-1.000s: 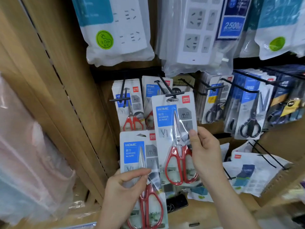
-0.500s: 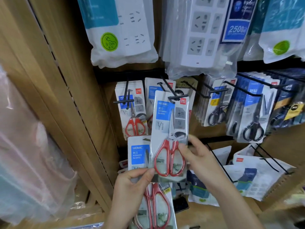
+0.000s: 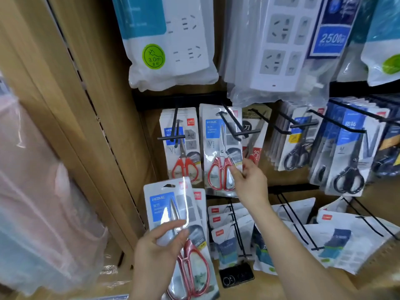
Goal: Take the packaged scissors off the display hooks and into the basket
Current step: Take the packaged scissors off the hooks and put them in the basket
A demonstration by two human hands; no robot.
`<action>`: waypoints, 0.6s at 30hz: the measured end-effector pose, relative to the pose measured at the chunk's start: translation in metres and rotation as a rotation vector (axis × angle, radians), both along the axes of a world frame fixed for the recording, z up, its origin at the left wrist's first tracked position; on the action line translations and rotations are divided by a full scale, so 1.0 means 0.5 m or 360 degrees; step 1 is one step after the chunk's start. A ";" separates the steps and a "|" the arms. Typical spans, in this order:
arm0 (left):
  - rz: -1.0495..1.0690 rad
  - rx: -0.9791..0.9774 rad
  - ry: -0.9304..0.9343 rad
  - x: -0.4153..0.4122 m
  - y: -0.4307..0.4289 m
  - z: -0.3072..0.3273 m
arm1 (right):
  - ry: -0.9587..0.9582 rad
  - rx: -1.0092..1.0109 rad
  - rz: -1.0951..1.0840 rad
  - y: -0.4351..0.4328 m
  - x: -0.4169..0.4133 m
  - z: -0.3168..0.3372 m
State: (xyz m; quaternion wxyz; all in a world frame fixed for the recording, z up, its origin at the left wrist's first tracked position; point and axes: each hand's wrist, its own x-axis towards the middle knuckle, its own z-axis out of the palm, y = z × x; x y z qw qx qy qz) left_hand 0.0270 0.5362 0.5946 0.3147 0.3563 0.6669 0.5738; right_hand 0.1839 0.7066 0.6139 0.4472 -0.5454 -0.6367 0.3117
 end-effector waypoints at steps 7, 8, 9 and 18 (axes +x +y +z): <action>-0.0148 0.0120 -0.0189 0.011 0.017 0.031 | -0.0280 0.0084 -0.0050 0.095 -0.036 0.017; -0.0156 0.0115 -0.0225 0.010 0.020 0.031 | -0.0230 0.0076 -0.0001 0.104 -0.043 0.029; -0.0165 0.0102 -0.0259 0.010 0.021 0.032 | -0.0150 0.0075 0.0043 0.116 -0.053 0.035; -0.0217 0.0056 -0.0338 0.011 0.039 0.043 | -0.0123 -0.0067 0.0230 0.178 -0.065 0.059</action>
